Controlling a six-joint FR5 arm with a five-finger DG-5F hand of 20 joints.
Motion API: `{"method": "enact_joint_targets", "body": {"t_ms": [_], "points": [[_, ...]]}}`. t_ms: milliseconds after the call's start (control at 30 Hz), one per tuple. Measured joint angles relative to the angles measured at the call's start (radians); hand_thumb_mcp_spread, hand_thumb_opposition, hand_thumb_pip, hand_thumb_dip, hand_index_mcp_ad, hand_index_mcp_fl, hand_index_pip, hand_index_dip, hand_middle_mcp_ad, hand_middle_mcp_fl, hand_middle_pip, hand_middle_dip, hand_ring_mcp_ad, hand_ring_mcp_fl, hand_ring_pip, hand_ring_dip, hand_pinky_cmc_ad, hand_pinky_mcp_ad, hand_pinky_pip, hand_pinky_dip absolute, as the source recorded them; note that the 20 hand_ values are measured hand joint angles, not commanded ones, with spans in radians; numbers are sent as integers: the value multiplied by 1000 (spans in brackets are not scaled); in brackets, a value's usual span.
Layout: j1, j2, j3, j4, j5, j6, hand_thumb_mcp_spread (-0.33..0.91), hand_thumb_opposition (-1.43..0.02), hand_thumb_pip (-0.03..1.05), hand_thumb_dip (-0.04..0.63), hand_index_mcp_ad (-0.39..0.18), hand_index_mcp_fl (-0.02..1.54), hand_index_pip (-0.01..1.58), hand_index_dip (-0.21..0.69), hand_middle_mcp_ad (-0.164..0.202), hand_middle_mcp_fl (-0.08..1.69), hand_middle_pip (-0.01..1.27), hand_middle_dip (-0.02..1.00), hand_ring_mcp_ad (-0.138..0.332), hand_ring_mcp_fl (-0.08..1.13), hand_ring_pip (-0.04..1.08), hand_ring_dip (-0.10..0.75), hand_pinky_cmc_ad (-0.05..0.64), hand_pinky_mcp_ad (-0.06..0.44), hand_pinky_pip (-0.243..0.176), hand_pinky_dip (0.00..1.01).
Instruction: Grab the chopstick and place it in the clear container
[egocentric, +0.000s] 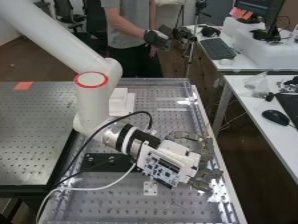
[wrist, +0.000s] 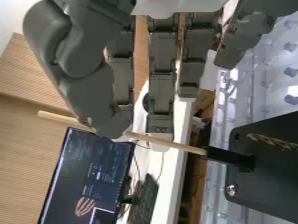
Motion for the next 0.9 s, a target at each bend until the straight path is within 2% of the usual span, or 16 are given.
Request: {"method": "enact_joint_targets", "body": {"t_ms": [233, 500, 900], "points": [[-2, -1, 5, -7, -25, -4, 487, -864, 737, 325, -161, 478, 1190, -59, 80, 838, 553, 478, 84, 407, 80, 332, 307, 208, -84, 269], [-2, -1, 3, -20, -33, -15, 483, -836, 737, 319, -161, 304, 1201, -59, 80, 730, 553, 478, 84, 344, 80, 332, 314, 208, -79, 300], [1, -3, 11, -32, -32, -28, 487, -815, 740, 309, -161, 354, 1229, -59, 80, 733, 553, 478, 87, 340, 80, 332, 311, 208, -79, 302]]}}
